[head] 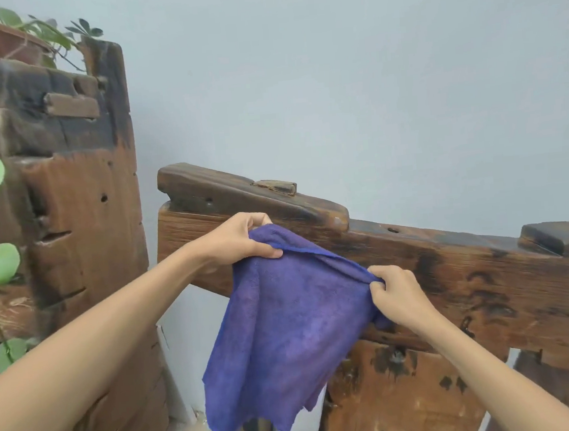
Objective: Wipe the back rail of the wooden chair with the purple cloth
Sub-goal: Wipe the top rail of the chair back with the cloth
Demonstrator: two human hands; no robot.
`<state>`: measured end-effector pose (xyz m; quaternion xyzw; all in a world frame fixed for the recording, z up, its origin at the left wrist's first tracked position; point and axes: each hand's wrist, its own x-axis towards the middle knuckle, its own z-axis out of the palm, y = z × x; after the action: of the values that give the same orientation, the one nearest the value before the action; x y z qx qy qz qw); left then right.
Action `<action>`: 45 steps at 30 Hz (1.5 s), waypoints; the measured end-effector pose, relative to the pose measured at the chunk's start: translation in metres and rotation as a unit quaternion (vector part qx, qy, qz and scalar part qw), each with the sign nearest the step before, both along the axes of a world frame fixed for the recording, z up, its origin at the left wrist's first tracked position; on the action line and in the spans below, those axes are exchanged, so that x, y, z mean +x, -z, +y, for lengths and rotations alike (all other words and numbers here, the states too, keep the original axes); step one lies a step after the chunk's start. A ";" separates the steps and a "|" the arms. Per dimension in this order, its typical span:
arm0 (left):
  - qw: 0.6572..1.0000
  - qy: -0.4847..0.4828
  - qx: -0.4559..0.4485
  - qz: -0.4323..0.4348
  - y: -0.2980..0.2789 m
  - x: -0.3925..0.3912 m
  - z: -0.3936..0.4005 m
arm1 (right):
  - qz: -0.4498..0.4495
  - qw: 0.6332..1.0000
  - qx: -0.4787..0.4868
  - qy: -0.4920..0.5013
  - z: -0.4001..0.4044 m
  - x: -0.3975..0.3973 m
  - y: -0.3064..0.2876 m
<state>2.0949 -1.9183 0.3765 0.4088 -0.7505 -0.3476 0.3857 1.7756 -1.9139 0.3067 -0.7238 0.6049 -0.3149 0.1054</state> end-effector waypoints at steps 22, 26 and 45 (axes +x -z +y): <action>0.983 -0.139 -0.118 0.034 -0.016 0.006 -0.006 | 0.053 0.906 0.020 -0.419 0.054 0.110 -0.050; 0.990 0.003 -0.025 0.136 -0.020 -0.006 0.001 | 0.167 0.895 -0.108 -0.398 0.049 0.118 -0.050; 0.972 0.131 0.186 0.053 0.035 0.027 0.027 | -0.237 0.945 -0.152 -0.165 0.012 0.121 -0.087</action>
<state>2.1222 -1.8916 0.3416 0.3521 -0.6982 -0.5498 0.2937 1.8962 -1.9020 0.3939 -0.7254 0.3791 -0.5438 0.1852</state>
